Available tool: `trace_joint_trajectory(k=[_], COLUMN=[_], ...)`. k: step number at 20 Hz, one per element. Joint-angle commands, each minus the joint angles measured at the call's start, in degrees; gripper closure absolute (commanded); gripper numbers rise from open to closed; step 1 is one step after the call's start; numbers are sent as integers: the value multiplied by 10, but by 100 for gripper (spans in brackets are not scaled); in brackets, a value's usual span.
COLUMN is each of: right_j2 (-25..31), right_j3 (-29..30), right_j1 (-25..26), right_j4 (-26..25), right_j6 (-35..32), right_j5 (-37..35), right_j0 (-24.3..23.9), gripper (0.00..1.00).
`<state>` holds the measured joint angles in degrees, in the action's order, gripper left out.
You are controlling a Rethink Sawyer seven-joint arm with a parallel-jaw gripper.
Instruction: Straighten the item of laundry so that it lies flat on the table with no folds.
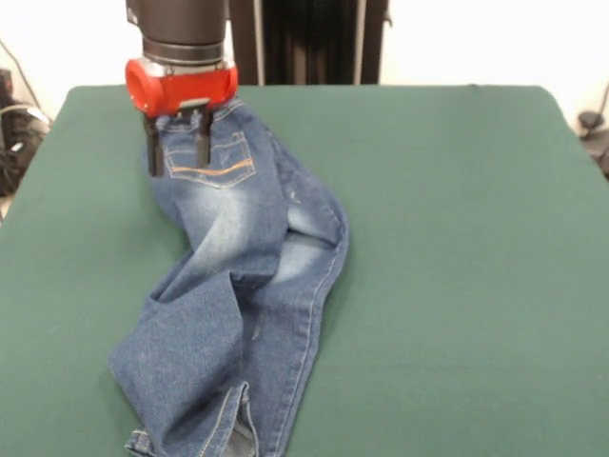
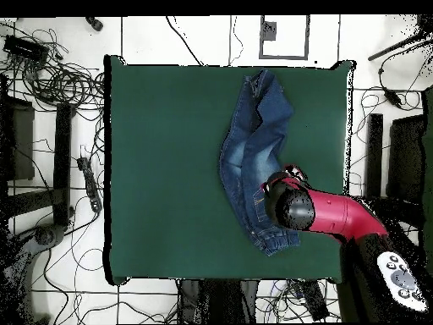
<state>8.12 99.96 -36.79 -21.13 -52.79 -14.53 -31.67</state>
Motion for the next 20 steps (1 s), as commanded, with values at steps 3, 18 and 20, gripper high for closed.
trace_joint_trajectory(k=[3, 18, 20], right_j2=[45, -86, -97], right_j3=[107, 111, 109], right_j1=[68, 65, 61], right_j4=[52, 171, 177], right_j6=[-212, -296, -293], right_j5=[117, 33, 14], right_j0=[-24, 92, 100], gripper=[0, 0, 0])
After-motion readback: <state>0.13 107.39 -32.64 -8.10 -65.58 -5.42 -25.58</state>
